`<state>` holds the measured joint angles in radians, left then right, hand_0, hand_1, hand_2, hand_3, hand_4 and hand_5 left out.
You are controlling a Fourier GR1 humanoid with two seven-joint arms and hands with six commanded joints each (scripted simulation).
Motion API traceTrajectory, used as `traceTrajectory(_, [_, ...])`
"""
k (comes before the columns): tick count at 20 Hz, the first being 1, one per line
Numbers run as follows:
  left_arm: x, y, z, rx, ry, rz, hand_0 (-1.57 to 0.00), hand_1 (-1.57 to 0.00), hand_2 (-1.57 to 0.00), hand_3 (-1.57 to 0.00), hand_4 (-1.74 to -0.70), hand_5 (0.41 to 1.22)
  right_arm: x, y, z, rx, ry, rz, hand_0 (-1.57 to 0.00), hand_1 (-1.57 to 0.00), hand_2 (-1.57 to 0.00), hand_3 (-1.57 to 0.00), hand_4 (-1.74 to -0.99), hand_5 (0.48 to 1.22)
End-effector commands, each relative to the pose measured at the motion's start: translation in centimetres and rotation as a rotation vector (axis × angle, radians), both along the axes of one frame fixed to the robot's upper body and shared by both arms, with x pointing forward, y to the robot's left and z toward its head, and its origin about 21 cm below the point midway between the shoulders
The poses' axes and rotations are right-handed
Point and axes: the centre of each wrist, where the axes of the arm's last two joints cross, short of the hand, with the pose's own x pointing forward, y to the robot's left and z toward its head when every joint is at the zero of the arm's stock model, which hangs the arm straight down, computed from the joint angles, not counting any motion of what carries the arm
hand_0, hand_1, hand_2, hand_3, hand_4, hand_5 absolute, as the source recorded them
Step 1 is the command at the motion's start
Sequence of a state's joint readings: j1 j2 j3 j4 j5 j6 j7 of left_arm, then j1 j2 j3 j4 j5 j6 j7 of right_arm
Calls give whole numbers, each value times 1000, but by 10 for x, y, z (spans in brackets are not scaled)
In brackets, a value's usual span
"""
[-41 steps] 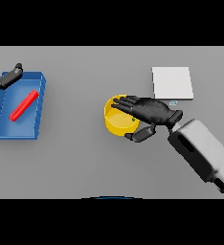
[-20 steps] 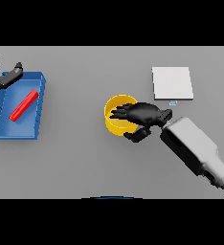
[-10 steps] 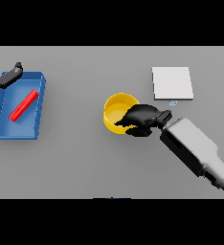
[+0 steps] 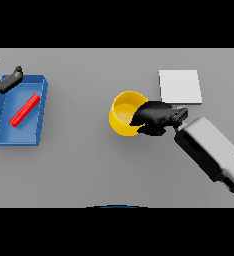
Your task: Pick up the red beaker and tilt it to pour out 1 green nut into yellow bowl. Pick up the yellow bowl and place it on the metallic measuring scale.
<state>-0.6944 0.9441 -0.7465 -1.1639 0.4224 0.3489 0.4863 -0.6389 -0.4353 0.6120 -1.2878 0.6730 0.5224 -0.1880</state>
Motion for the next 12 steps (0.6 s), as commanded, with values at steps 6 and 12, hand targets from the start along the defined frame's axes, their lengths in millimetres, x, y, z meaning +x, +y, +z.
traceTrajectory(6, [2, 3, 2, -8, -31, -12, 1, 1, 1, 1, -800, 737, 12, 2, 28, -34, -29, -33, -1562, -1551, -1559, -1353, -1724, 1218])
traceTrajectory(12, [4, 4, 8, 3, -23, -10, 1, 1, 1, 1, -790, 753, 30, -18, 46, -48, -114, -135, -1506, -1548, -1568, -1324, -1723, 1220])
